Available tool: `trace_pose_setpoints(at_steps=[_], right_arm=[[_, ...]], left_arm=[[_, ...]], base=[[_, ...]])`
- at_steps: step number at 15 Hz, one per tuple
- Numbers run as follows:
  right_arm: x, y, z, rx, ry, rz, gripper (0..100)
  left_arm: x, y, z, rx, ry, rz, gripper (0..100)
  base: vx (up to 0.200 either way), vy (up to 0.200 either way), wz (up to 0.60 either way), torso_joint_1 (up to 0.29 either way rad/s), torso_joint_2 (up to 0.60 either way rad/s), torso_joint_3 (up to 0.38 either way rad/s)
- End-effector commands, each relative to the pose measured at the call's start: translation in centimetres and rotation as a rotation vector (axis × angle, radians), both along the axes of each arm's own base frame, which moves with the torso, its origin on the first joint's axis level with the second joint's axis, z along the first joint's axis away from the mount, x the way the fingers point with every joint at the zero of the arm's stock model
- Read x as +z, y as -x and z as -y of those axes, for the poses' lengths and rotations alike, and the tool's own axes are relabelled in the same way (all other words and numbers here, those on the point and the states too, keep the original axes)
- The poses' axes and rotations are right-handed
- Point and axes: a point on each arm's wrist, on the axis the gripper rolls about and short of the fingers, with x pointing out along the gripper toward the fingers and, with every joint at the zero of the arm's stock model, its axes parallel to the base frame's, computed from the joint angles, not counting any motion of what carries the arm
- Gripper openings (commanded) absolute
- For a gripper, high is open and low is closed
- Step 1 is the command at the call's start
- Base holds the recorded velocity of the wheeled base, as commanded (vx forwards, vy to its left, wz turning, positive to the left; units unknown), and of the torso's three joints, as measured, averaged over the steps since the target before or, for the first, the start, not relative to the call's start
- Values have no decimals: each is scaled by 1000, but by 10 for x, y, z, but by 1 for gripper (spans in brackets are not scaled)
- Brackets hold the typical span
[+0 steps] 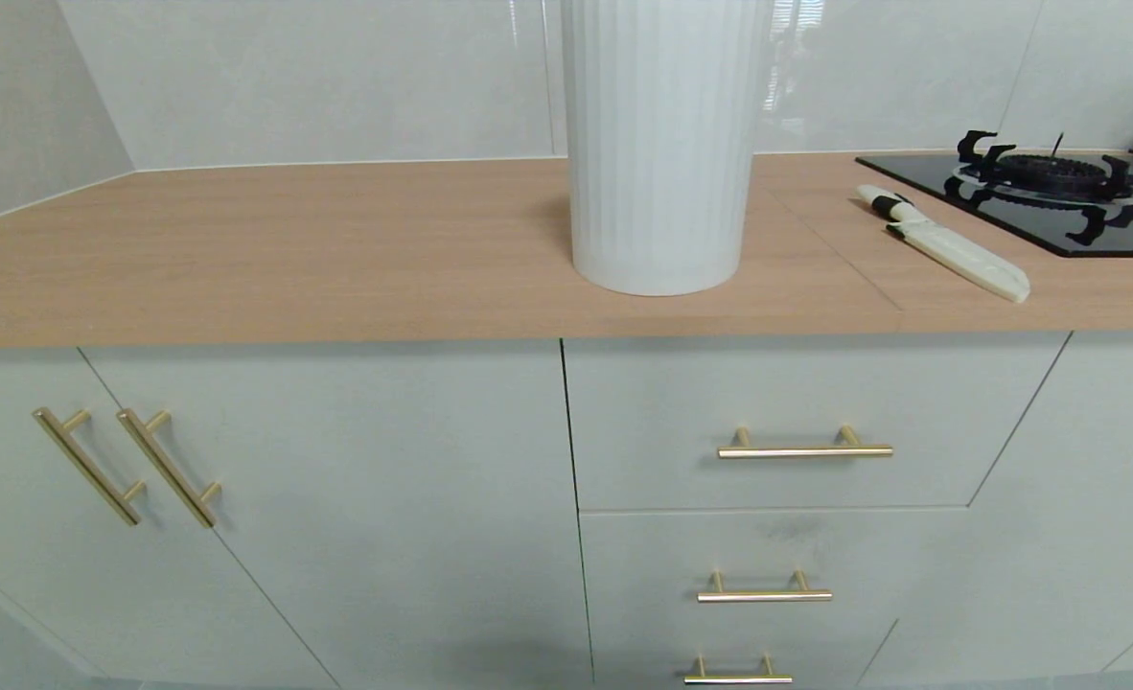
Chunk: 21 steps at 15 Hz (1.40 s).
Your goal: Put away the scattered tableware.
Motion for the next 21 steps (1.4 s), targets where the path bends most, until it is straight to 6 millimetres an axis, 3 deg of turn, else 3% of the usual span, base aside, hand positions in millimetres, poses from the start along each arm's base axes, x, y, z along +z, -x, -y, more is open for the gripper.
trace_pose_setpoints(at_steps=[1,9,21], right_arm=[[0,0,0,0,0,-1,100],[0,0,0,0,2,-1,100],[0,0,0,0,2,-1,100]], left_arm=[[0,0,0,1,0,0,100],[0,0,0,1,0,0,100],[0,0,0,1,0,0,100]], base=[[0,0,0,0,0,0],[0,0,0,89,-343,-237],[0,0,0,222,-483,-275]])
